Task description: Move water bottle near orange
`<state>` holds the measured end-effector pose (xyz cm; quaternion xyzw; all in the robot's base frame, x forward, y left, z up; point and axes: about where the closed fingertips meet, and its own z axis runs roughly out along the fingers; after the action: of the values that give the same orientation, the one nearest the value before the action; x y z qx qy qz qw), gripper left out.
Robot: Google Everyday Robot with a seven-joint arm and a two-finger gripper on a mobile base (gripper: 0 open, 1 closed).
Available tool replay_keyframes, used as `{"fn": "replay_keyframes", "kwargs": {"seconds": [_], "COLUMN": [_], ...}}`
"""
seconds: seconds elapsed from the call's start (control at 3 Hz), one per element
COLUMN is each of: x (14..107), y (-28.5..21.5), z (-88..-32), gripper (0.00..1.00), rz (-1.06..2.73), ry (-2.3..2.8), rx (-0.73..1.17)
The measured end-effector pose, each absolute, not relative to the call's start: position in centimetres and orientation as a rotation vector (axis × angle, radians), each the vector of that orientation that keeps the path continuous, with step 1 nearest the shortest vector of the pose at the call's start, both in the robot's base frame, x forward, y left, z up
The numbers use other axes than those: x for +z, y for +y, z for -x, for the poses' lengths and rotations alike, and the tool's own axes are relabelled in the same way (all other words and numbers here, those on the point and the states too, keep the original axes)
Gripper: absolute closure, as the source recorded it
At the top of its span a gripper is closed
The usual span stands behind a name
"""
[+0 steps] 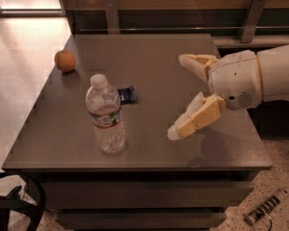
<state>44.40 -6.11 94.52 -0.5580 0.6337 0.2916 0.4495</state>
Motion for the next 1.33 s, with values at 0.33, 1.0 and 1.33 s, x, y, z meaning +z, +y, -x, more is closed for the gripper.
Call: {"fn": "replay_keyframes", "kwargs": {"seconds": [0.33,1.0,1.33], "x": [92.4,90.9,90.6], "y": [-2.1,1.4,3.0], "z": [-44.0,-44.5,-44.5], "gripper": [0.00,0.00,0.00], "rz": [1.317,1.248,1.227], "ry": [1.465,1.373,1.339], "rx": [0.835,0.966,1.016]}}
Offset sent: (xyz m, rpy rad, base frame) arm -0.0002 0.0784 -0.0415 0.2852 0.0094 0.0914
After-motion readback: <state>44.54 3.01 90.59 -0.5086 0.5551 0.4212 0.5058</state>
